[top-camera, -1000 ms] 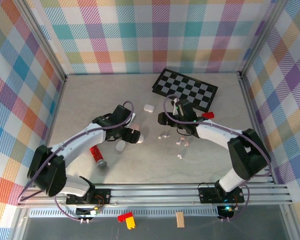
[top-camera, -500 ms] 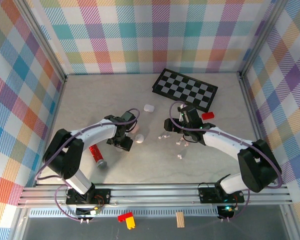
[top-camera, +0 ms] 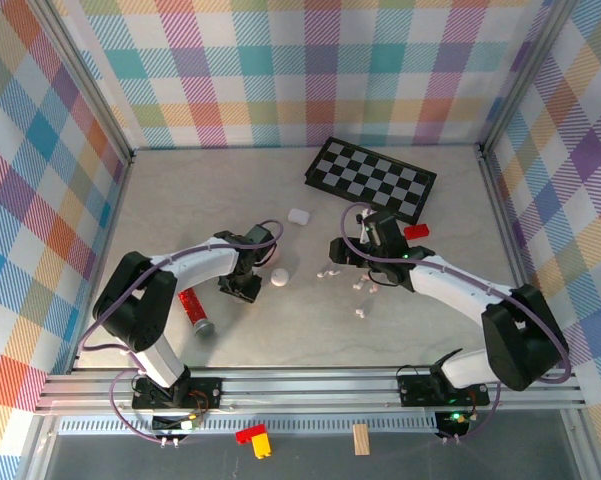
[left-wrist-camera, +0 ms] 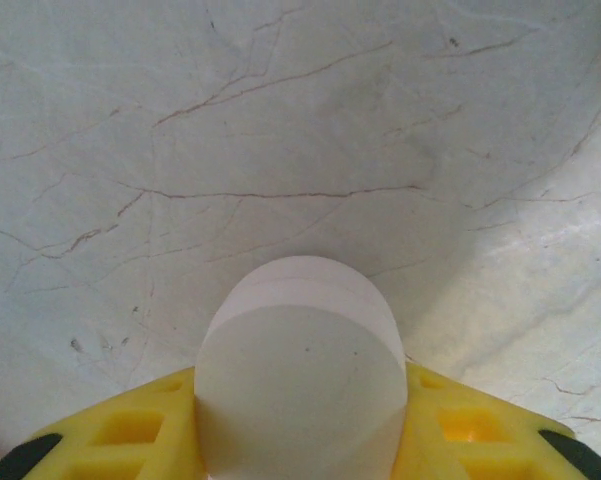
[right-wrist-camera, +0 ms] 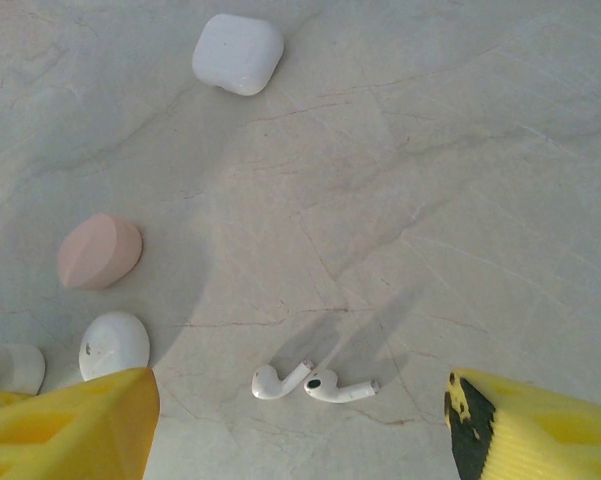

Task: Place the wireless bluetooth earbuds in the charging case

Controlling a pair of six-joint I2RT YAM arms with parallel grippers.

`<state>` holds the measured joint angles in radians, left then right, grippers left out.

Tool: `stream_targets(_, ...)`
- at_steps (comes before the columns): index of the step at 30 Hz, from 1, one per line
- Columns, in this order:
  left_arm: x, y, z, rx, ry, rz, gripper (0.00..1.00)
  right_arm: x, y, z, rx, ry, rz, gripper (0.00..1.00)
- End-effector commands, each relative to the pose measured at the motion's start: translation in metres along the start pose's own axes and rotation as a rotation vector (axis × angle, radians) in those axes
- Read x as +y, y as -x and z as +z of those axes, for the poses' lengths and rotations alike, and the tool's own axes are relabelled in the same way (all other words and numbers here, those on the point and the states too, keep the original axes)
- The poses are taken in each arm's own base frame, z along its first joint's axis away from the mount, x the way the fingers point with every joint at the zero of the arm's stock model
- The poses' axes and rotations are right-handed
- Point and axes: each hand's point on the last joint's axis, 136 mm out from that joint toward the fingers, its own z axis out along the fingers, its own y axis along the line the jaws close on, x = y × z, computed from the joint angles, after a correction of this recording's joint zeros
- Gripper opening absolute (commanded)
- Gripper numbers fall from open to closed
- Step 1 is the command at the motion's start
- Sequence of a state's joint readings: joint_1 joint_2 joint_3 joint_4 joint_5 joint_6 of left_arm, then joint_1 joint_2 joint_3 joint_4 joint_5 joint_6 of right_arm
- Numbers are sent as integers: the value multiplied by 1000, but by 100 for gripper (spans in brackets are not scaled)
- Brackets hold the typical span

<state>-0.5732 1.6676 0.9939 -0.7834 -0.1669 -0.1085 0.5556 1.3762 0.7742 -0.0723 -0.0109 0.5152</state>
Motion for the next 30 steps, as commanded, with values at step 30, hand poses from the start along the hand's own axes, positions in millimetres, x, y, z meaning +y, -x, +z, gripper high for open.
stream_targets(30, -150, 48, -144, -940, -589, 637, 42, 103, -36, -46, 344, 532, 41, 71)
